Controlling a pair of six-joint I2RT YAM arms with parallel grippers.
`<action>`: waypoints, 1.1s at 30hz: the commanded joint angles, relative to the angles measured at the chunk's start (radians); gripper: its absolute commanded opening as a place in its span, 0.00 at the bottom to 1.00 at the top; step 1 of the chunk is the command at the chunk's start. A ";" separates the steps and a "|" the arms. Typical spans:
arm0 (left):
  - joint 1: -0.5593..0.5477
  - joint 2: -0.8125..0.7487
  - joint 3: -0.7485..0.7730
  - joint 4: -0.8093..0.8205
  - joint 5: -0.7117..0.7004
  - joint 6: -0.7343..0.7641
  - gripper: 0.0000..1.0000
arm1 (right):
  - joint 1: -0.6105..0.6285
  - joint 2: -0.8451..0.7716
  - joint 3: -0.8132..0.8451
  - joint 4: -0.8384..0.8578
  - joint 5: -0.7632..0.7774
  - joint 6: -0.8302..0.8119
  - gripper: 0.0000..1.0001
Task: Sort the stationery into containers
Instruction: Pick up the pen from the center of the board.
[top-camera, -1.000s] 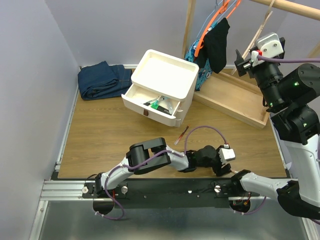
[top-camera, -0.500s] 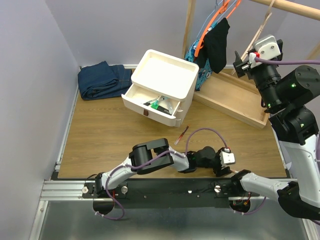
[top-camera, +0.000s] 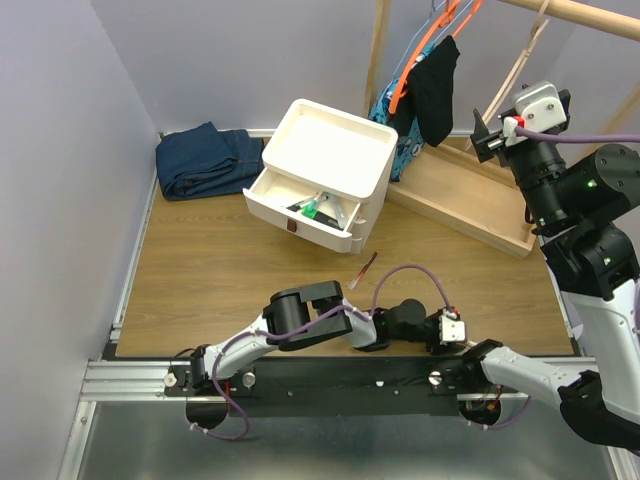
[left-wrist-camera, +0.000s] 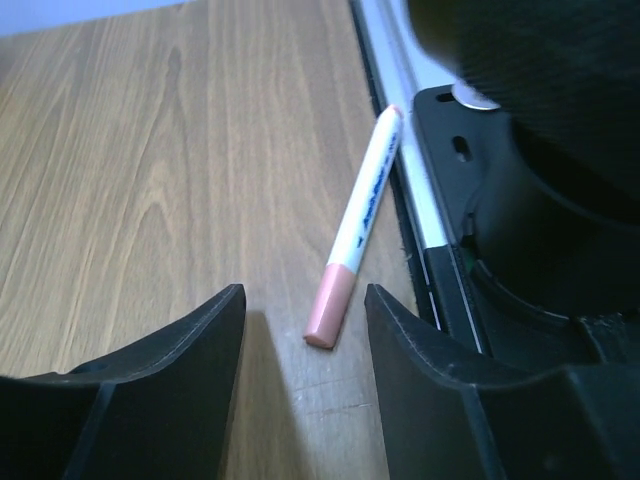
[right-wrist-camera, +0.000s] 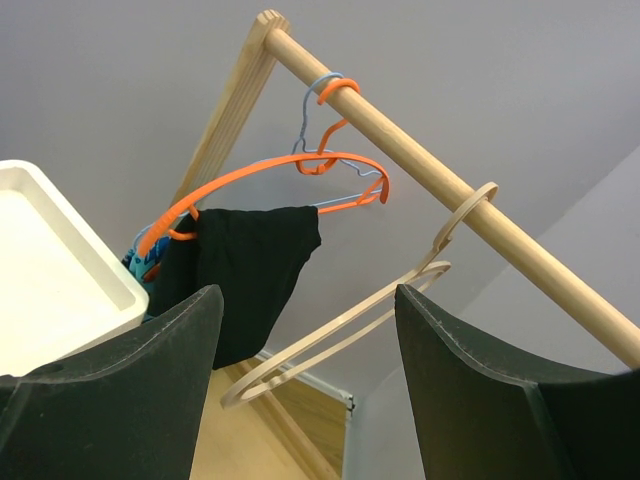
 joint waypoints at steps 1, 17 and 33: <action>-0.028 0.127 -0.055 -0.245 0.125 0.101 0.57 | 0.006 -0.014 -0.014 0.023 0.019 -0.007 0.77; -0.005 0.176 0.001 -0.367 0.191 0.000 0.42 | 0.008 -0.032 -0.023 -0.005 0.005 -0.013 0.77; 0.041 0.108 -0.063 -0.427 0.122 0.003 0.16 | 0.006 -0.032 0.003 0.035 0.022 -0.031 0.77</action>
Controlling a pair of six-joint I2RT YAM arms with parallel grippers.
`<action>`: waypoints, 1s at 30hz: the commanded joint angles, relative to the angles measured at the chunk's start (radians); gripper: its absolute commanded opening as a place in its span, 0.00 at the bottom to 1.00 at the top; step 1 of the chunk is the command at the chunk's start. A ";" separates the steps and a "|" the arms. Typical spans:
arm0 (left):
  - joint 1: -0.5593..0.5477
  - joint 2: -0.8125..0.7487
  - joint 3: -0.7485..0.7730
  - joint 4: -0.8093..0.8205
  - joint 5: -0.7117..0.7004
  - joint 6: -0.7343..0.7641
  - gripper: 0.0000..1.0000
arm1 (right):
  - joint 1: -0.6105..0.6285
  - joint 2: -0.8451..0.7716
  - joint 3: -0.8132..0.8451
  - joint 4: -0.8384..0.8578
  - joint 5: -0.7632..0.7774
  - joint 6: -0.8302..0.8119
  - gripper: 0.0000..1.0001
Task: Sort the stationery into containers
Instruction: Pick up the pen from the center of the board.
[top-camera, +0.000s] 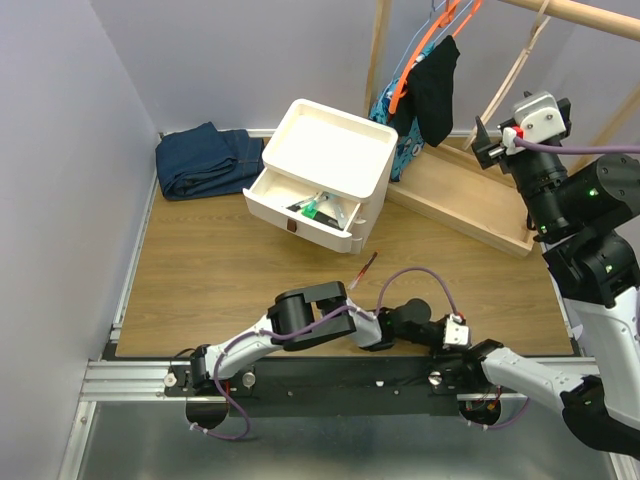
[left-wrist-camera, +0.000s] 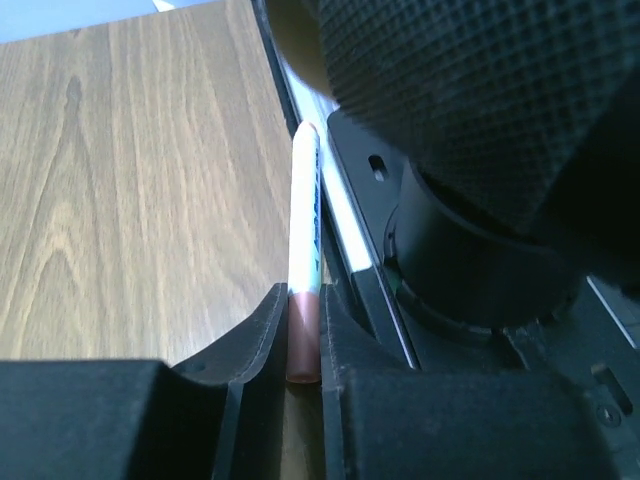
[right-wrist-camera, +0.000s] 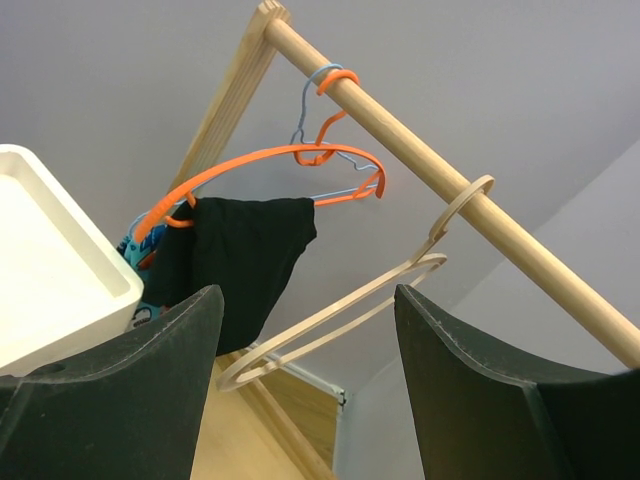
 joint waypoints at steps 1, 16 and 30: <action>0.043 0.032 -0.148 -0.426 -0.053 0.033 0.16 | 0.006 0.013 0.063 0.039 0.023 -0.009 0.77; 0.239 -0.228 -0.217 -0.691 0.056 0.212 0.12 | 0.006 0.040 0.136 0.094 0.013 -0.050 0.77; 0.334 -0.440 -0.002 -1.287 0.298 0.425 0.10 | -0.006 -0.037 0.061 0.099 0.023 -0.087 0.77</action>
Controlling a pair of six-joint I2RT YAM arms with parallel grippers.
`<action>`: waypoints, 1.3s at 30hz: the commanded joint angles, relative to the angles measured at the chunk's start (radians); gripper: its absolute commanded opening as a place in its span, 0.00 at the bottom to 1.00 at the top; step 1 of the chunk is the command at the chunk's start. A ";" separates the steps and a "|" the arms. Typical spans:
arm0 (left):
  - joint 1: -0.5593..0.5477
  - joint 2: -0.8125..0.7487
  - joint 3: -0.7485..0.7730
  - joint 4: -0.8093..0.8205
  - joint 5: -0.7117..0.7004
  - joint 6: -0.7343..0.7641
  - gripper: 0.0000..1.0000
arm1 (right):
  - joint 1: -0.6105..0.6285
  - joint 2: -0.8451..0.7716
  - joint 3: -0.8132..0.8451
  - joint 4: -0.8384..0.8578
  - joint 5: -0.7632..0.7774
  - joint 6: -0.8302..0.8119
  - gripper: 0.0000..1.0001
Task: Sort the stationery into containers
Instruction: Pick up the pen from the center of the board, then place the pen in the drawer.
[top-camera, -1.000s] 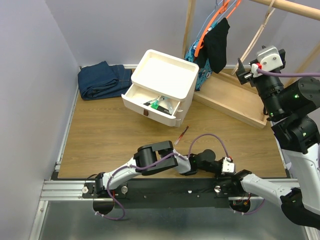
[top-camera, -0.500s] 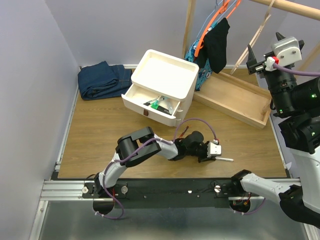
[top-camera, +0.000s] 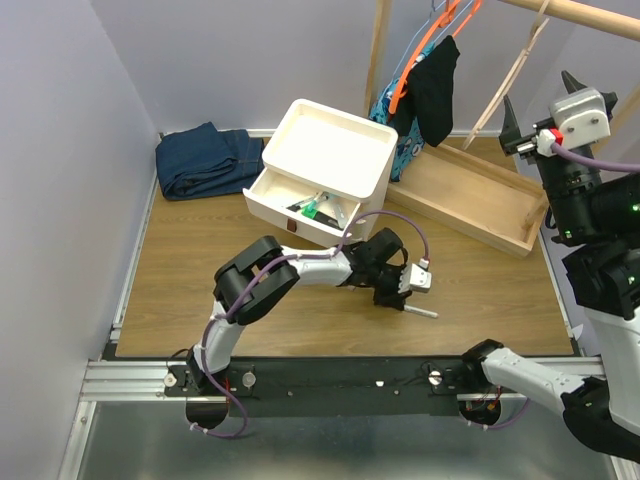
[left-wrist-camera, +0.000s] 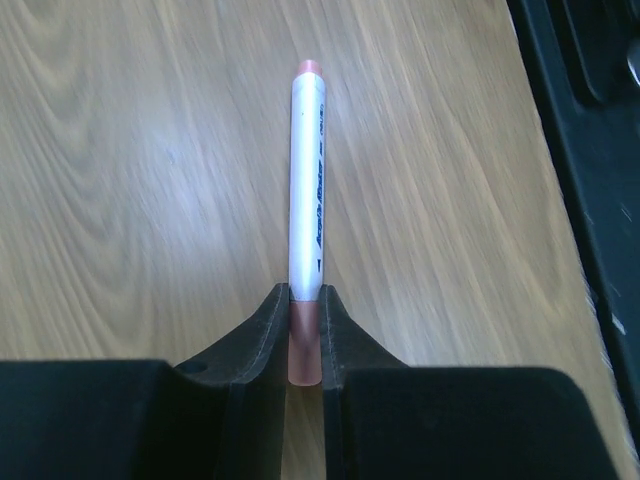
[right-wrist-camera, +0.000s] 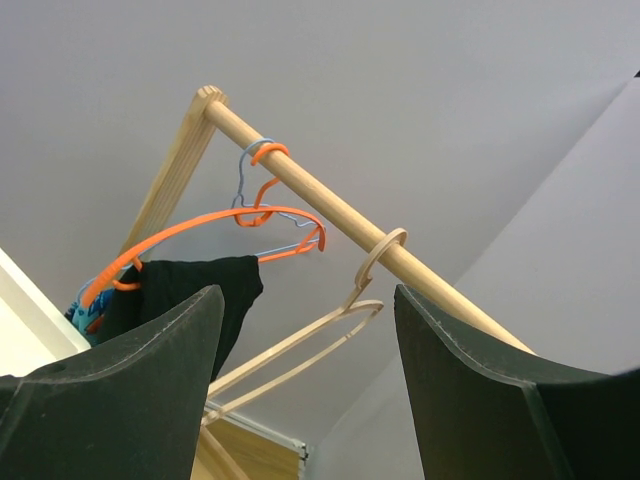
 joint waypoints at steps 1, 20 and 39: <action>0.023 -0.130 0.011 -0.390 0.057 0.112 0.09 | -0.007 -0.050 -0.040 0.022 0.025 -0.030 0.77; 0.150 -0.574 0.137 -0.931 -0.059 0.364 0.09 | -0.090 -0.139 -0.103 -0.024 -0.012 0.011 0.77; 0.557 -0.543 0.439 -1.225 -0.199 0.777 0.09 | -0.188 -0.136 -0.069 -0.084 -0.070 0.054 0.77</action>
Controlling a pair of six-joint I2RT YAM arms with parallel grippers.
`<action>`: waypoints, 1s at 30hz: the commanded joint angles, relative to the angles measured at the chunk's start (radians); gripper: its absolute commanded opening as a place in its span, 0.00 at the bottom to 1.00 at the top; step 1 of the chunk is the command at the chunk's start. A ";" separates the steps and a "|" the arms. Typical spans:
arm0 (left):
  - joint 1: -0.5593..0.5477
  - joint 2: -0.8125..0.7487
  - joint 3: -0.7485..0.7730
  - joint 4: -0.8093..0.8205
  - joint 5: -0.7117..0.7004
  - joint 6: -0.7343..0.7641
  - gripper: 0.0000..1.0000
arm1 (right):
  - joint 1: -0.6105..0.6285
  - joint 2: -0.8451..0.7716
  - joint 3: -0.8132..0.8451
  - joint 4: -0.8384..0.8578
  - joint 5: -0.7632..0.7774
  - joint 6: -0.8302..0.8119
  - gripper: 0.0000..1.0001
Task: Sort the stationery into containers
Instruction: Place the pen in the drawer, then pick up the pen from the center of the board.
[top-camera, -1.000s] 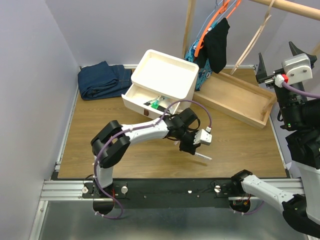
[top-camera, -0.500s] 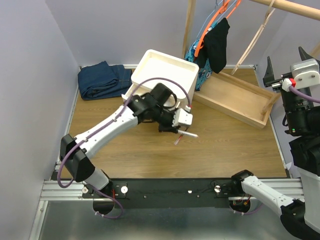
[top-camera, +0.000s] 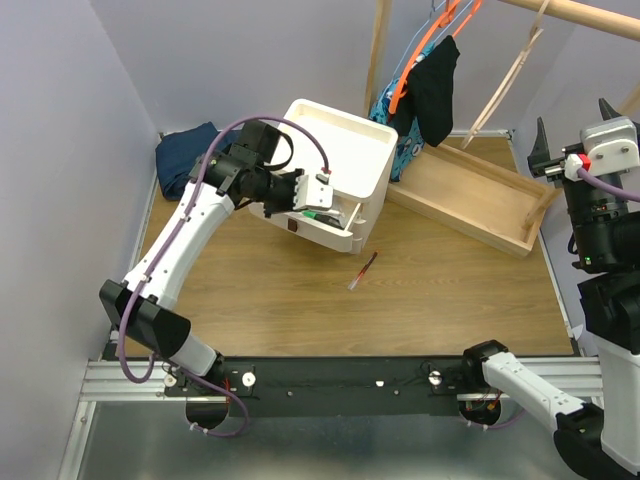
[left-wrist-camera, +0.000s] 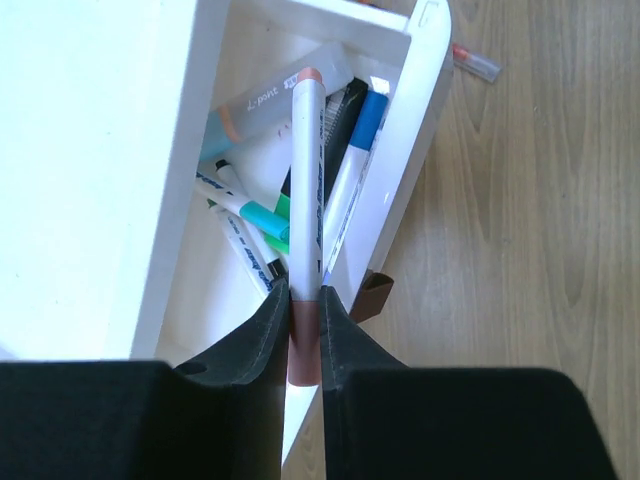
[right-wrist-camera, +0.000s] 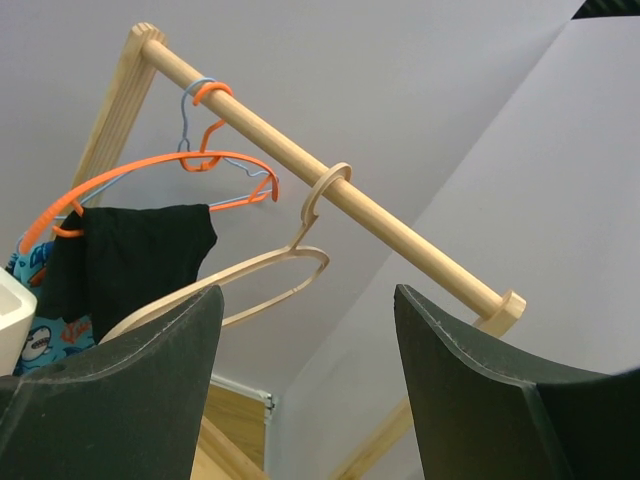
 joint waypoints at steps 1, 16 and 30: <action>0.016 0.043 0.015 -0.044 -0.050 0.103 0.10 | -0.017 0.005 0.025 -0.020 -0.032 0.027 0.77; 0.017 -0.136 -0.120 0.335 -0.096 -0.081 0.74 | -0.037 0.002 0.060 -0.138 -0.069 0.065 0.77; 0.110 -0.596 -0.350 0.350 -0.325 -0.606 0.95 | -0.037 0.029 -0.105 -0.753 -0.860 -0.043 0.75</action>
